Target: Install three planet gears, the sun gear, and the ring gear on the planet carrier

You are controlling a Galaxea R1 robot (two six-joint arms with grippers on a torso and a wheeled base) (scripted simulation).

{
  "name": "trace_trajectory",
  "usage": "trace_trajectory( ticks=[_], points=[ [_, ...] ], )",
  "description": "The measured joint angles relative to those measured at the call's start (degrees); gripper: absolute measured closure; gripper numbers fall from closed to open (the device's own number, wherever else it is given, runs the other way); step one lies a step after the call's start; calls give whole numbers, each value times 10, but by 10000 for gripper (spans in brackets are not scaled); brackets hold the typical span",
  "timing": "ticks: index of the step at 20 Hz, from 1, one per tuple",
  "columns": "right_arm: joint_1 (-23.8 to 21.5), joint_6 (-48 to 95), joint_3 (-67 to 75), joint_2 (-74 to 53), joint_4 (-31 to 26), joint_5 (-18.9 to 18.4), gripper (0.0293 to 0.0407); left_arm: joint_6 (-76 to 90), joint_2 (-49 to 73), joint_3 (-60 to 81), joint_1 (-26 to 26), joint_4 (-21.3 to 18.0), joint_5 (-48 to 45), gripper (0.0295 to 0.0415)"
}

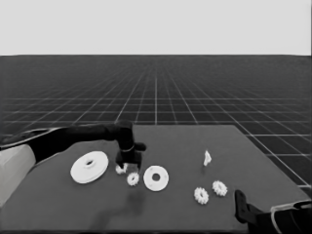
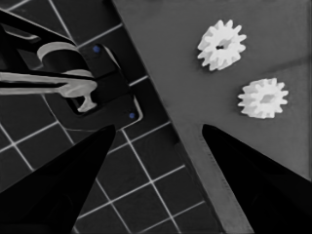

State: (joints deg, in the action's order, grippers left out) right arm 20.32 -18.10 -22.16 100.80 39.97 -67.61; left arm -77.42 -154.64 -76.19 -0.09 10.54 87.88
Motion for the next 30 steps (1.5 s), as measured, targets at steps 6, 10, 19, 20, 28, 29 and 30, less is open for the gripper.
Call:
trace_trajectory(
  ticks=[6, 10, 19, 20, 28, 29, 30],
  points=[
    [0, 0, 0, 0, 0, 0, 315, 43, -25, -87, 115, 100, -44, 326],
    [0, 0, 0, 0, 0, 0, 315, 45, -27, -92, 118, 103, -46, 326],
    [0, 0, 0, 0, 0, 0, 315, 46, -27, -92, 118, 104, -46, 398],
    [0, 0, 0, 0, 0, 0, 315, 46, -27, -92, 118, 104, -46, 398],
    [0, 0, 0, 0, 0, 0, 315, 1, -4, -14, 2, -5, -2, 398],
    [0, 0, 0, 0, 0, 0, 315, 1, -4, -14, 1, -5, -2, 398],
    [0, 0, 0, 0, 0, 0, 315, 1, -4, -14, 1, -6, -2, 398]
  ],
)
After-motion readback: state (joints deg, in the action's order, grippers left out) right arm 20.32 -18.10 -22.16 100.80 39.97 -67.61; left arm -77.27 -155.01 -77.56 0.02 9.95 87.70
